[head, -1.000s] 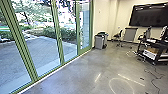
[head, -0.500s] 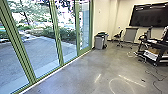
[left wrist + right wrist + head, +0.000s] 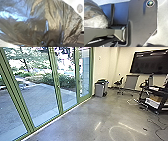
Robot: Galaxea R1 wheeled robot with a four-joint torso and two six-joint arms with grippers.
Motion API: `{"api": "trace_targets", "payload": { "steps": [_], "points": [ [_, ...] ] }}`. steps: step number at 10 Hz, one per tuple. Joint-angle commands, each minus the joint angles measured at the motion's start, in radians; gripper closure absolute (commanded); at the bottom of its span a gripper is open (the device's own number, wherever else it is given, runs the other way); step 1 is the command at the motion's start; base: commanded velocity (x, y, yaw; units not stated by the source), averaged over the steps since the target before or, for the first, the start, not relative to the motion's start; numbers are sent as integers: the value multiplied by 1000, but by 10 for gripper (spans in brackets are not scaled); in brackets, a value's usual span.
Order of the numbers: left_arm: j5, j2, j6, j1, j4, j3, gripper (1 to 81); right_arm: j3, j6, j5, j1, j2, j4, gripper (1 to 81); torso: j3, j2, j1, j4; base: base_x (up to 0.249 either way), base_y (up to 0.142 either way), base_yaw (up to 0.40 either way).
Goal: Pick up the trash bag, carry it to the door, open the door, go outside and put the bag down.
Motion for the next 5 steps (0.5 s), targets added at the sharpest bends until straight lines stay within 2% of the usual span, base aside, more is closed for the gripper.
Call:
{"api": "trace_targets", "payload": {
  "steps": [1, 5],
  "points": [
    [67, -2, 10, -45, 5, 5, 811, -1, -2, -78, 47, -3, 1, 10, 0, 0, 0, 0, 120, 0, 0],
    [67, -2, 8, -44, 5, 5, 811, -1, -2, -77, 47, 0, 1, 10, 0, 0, 0, 0, 120, 0, 0]
  ]
}}
